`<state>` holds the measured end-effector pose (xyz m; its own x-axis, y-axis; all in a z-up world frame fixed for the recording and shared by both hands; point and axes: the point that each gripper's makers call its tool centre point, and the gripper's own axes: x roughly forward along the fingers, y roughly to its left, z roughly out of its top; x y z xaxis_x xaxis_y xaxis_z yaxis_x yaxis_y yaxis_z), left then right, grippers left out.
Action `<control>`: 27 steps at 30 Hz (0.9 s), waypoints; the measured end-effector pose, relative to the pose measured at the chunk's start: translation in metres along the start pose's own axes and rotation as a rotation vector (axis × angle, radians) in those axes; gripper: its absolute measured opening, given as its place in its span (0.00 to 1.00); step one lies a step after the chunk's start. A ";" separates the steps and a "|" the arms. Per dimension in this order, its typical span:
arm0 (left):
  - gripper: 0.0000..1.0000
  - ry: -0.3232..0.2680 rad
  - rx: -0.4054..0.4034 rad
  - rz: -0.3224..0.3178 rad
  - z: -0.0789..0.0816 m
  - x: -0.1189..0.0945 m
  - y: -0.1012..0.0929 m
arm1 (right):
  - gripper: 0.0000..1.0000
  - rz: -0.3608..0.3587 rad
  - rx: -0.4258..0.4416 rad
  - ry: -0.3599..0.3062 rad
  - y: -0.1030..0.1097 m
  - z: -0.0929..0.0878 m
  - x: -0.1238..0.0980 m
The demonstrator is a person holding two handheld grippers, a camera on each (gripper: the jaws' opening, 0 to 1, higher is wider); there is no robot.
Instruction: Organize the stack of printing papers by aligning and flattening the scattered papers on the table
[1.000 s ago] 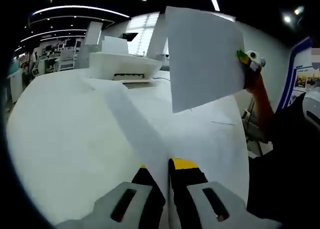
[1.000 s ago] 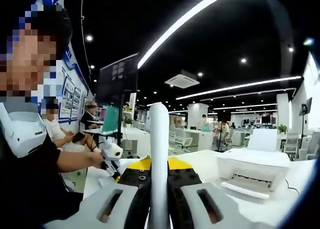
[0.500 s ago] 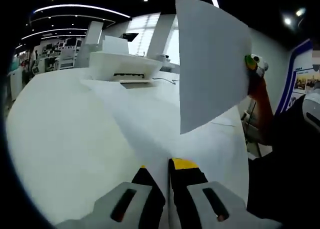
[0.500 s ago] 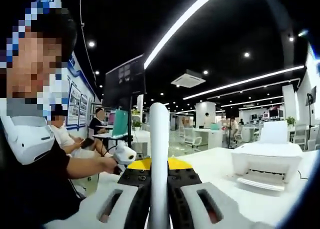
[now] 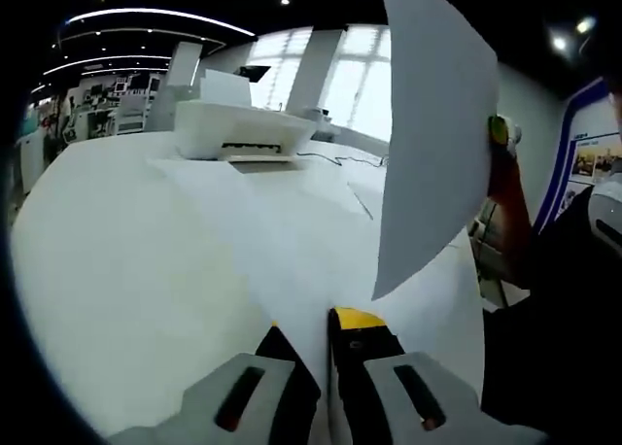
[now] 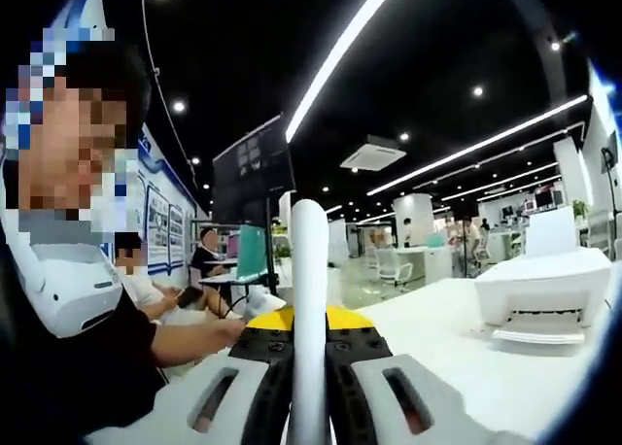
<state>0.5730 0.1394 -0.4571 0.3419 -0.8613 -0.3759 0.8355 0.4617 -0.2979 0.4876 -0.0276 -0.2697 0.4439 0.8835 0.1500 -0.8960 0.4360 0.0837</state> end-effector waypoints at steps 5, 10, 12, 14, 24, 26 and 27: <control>0.07 -0.002 0.002 0.001 0.000 0.000 0.000 | 0.05 0.034 0.041 -0.011 0.008 -0.004 0.004; 0.07 -0.002 0.002 0.000 0.000 0.000 0.000 | 0.05 0.074 0.099 -0.029 0.014 -0.005 0.005; 0.07 -0.003 0.002 0.001 0.000 0.000 -0.001 | 0.05 0.103 0.146 -0.048 0.017 -0.008 0.007; 0.07 -0.002 0.001 0.002 0.000 0.001 -0.001 | 0.05 0.118 0.199 -0.059 0.017 -0.012 0.009; 0.07 -0.004 0.001 -0.001 0.002 0.002 -0.003 | 0.05 0.099 0.300 -0.033 0.002 -0.051 0.016; 0.07 -0.005 -0.002 -0.002 0.002 0.003 -0.003 | 0.05 0.073 0.311 -0.032 -0.005 -0.057 0.015; 0.07 -0.007 -0.004 -0.004 0.002 0.003 -0.003 | 0.05 0.058 0.313 -0.029 -0.009 -0.061 0.014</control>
<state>0.5722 0.1347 -0.4556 0.3417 -0.8646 -0.3685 0.8350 0.4592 -0.3031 0.5016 -0.0086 -0.3284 0.3962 0.8980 0.1913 -0.8758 0.3071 0.3723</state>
